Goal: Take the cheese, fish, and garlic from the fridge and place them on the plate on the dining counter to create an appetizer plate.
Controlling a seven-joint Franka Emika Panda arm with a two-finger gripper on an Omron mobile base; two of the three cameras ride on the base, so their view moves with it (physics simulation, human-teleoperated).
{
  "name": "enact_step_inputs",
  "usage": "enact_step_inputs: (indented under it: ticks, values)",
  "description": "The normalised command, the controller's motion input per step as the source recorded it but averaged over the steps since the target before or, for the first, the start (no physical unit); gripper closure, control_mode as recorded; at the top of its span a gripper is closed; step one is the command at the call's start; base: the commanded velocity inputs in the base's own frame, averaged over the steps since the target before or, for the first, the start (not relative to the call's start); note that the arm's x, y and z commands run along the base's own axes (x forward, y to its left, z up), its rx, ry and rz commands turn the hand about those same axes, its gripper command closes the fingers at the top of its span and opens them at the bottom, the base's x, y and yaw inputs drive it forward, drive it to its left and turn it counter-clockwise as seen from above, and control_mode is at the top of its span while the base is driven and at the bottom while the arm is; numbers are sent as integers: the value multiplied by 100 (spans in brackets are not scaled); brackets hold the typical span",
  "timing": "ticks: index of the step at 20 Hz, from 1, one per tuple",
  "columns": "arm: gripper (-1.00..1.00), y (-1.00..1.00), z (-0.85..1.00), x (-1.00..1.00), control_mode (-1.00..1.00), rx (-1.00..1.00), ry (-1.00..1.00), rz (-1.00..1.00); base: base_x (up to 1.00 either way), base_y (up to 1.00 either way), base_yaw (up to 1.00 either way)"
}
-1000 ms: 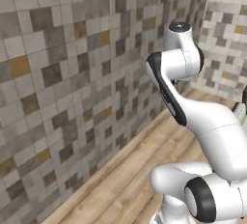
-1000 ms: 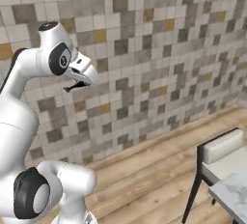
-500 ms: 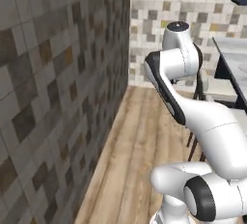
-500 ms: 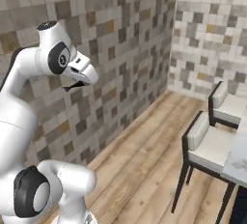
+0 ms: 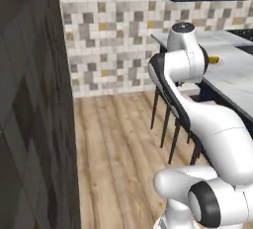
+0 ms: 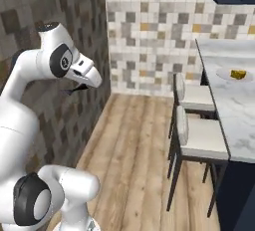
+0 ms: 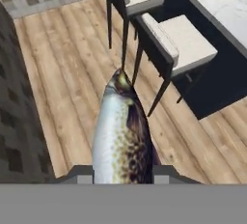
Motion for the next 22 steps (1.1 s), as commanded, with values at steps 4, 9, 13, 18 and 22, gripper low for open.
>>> enact_step_inputs:
  ticks: [4,9,13,18,22]
  values:
    - [100,0,0,0,100,0,0,0,80,73,-67]
    - [100,0,0,0,100,0,0,0,75,79,-64]
    - [100,0,0,0,100,0,0,0,68,85,-62]
    - [100,0,0,0,100,0,0,0,60,85,-62]
    - [100,0,0,0,100,0,0,0,54,89,-61]
